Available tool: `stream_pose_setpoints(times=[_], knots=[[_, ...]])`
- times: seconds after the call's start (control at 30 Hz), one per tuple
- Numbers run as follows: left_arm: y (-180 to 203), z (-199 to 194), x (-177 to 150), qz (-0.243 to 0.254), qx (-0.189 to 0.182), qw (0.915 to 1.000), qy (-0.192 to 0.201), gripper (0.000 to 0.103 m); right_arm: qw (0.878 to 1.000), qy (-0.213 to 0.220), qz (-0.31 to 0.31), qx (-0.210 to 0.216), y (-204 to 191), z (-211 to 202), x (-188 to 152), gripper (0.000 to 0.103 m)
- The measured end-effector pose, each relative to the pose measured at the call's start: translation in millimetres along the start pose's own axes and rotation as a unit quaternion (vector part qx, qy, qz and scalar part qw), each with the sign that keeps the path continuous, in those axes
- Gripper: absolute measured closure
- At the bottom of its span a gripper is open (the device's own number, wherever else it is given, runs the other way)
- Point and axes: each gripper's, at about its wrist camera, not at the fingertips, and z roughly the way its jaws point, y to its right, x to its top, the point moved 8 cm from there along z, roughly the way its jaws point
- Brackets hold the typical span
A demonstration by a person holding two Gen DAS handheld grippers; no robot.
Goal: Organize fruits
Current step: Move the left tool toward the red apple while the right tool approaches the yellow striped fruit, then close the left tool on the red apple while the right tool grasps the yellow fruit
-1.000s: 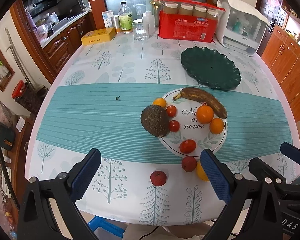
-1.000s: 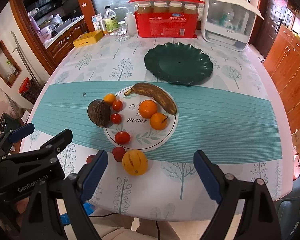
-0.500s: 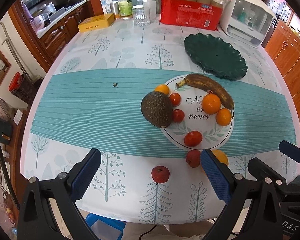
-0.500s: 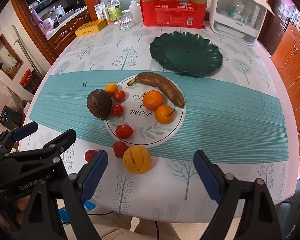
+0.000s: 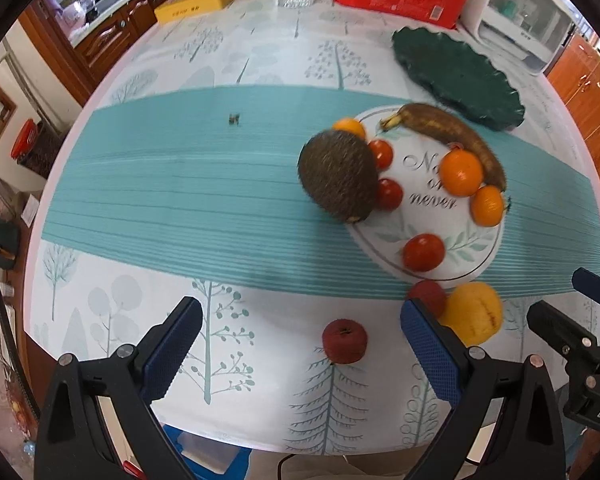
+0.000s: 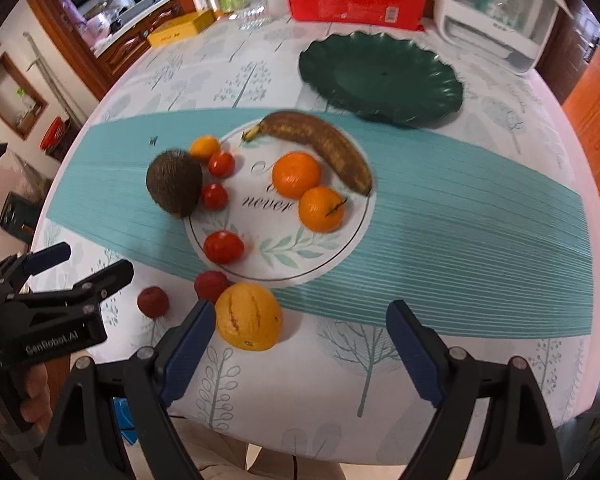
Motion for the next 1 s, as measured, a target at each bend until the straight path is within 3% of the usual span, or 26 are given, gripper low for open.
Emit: stream_pose_setpoints(times=[0.43, 0.57, 0.87, 0.93, 0.97, 1.0], knots=[[-4.0, 36.0, -25.5, 0.005, 0.002, 0.9985, -0.054, 0.010, 0.996, -0.035, -0.074, 0.024, -27.0, 43.7, -14.4, 0.016], [0.0, 44.7, -26.4, -0.001, -0.021, 0.9982, -0.057, 0.015, 0.995, -0.042, -0.086, 0.018, -28.9, 54.0, -15.6, 0.021], [2.7, 63.0, -29.4, -0.020, -0.063, 0.9950, -0.075, 0.035, 0.991, -0.075, -0.100, 0.038, -36.9, 70.5, -23.5, 0.046], [3.8, 64.9, -28.7, -0.017, -0.069, 0.9945, -0.077, 0.052, 0.990, -0.080, -0.103, 0.045, -40.2, 73.0, -24.7, 0.053], [4.8, 65.2, -29.0, -0.014, -0.069, 0.9945, -0.078, 0.054, 0.990, -0.078, -0.107, 0.042, -41.3, 73.2, -24.5, 0.053], [7.0, 63.4, -28.2, -0.011, -0.070, 0.9946, -0.076, 0.064, 0.990, -0.076, -0.110, 0.039, -42.2, 73.2, -24.8, 0.053]])
